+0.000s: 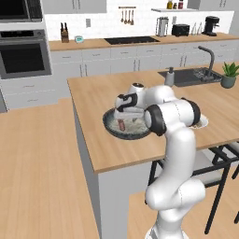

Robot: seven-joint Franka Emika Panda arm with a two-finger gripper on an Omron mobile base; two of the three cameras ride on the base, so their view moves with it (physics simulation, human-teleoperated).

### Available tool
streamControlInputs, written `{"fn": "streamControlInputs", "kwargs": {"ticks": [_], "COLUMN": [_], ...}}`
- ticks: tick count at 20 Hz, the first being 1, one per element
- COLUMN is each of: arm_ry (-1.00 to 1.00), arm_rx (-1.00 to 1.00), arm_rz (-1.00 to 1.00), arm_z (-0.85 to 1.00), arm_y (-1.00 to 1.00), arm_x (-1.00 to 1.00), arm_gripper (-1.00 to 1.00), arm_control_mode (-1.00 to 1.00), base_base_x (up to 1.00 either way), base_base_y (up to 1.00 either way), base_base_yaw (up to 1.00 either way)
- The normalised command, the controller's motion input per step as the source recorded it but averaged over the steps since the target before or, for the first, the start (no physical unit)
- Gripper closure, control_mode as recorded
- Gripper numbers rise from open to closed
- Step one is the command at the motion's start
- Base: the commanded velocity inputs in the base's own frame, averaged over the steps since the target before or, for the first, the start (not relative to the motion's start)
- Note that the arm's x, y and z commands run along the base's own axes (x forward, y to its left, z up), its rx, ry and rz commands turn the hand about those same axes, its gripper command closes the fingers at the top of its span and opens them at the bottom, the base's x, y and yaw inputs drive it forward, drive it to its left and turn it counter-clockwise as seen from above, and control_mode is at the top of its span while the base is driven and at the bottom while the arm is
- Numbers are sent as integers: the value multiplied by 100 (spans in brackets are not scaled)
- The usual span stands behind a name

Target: Place one bun and one sausage from the bowl on each plate.

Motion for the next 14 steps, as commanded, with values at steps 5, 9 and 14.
{"fn": "streamControlInputs", "kwargs": {"ticks": [5,9,14], "arm_ry": [0,0,0], "arm_rx": [0,0,0], "arm_rz": [0,-3,-12], "arm_z": [-59,-51,-53], "arm_y": [15,24,40], "arm_x": [77,61,22], "arm_gripper": [-100,-100,100], "arm_control_mode": [-100,-100,-100], "base_base_x": [0,0,0], "base_base_y": [0,0,0], "base_base_yaw": [0,0,0]}}
